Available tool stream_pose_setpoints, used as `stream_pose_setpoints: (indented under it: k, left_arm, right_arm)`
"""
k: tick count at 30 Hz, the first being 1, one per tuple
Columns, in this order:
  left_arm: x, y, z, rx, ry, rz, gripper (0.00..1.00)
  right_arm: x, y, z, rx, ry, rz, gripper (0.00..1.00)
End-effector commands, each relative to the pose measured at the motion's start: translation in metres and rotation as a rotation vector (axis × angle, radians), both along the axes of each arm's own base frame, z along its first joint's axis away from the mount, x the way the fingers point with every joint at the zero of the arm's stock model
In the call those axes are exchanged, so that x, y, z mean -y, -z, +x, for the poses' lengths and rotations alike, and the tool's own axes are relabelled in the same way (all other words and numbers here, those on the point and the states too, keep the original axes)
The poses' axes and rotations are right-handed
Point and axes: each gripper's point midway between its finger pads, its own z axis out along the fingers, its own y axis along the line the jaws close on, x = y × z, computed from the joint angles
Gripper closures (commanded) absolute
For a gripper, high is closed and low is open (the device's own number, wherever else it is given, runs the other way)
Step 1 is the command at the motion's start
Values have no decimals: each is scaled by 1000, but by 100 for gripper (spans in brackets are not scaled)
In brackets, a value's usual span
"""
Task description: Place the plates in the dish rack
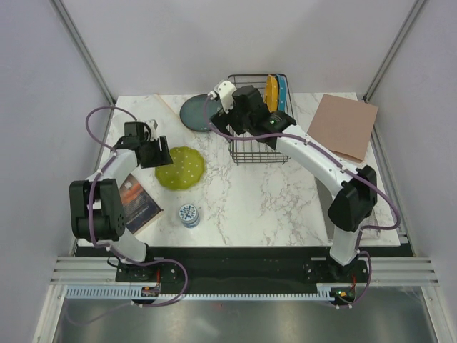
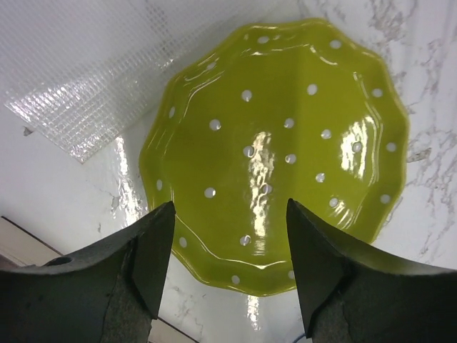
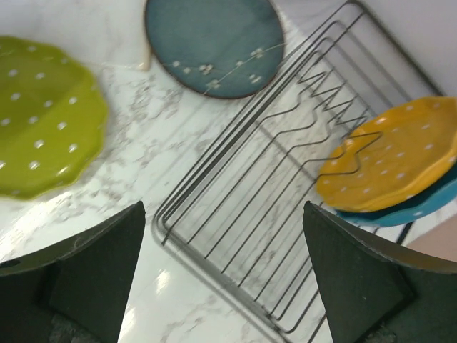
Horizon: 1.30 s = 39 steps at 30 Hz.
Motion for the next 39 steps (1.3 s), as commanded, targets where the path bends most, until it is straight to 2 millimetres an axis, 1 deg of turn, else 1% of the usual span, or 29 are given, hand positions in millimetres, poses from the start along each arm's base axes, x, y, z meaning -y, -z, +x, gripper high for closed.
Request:
stream_pose_setpoints:
  k: [1, 2, 3, 4, 6, 9, 12, 15, 19, 22, 23, 26, 28, 29, 32, 35, 36, 37, 38, 39]
  left_arm:
    - [-5, 8, 6, -53, -28, -13, 30]
    - [-10, 14, 7, -67, -43, -13, 31]
    - [-14, 17, 8, -75, -61, -3, 31]
    - [-16, 19, 8, -80, -69, 0, 31]
    - [-25, 25, 9, -86, -86, 25, 32]
    - [-34, 28, 10, -88, -101, 42, 32]
    - [-36, 27, 11, -85, -103, 43, 32]
    - [-37, 26, 12, -82, -106, 43, 34]
    - [-37, 18, 13, -58, -104, 41, 34]
    - [-39, 26, 9, -78, -101, 52, 34]
    - [-40, 34, 6, -103, -102, 51, 34]
    - [-35, 50, 3, -145, -95, 17, 34]
    - [-31, 54, 3, -156, -92, -15, 35]
    - [-30, 60, 3, -165, -88, -23, 36]
    - [-28, 67, 2, -176, -70, -36, 41]
    - [-28, 72, 0, -183, -38, -79, 59]
    - [-25, 72, 0, -183, -18, -104, 72]
    - [-29, 72, -1, -183, -24, -115, 77]
    - [-29, 72, -2, -181, -19, -122, 81]
    - [-27, 71, -3, -178, 1, -148, 88]
  right_arm:
    - [-12, 6, -54, -180, -126, 116, 2]
    - [-10, 8, -56, -186, -126, 114, 2]
    - [-6, 2, -59, -180, -126, 118, 2]
    - [-8, 1, -63, -196, -155, 132, 2]
    - [-2, 0, -66, -216, -151, 153, 2]
    - [2, 4, -69, -253, -156, 175, 3]
    - [4, 12, -71, -282, -154, 177, 3]
    - [3, 16, -72, -295, -161, 178, 4]
    - [2, 15, -71, -291, -163, 176, 4]
    - [3, 17, -67, -288, -160, 167, 4]
    - [2, 16, -67, -286, -163, 167, 4]
    - [1, 14, -63, -278, -144, 173, 2]
    - [1, 11, -61, -280, -126, 197, 2]
    - [1, 14, -61, -291, -125, 199, 2]
    - [0, 21, -64, -333, -140, 218, 2]
    - [-1, 32, -69, -404, -167, 249, 3]
    - [0, 34, -69, -419, -167, 254, 4]
    - [1, 38, -69, -437, -166, 259, 4]
    - [3, 44, -68, -461, -168, 264, 4]
    - [6, 49, -67, -478, -164, 259, 5]
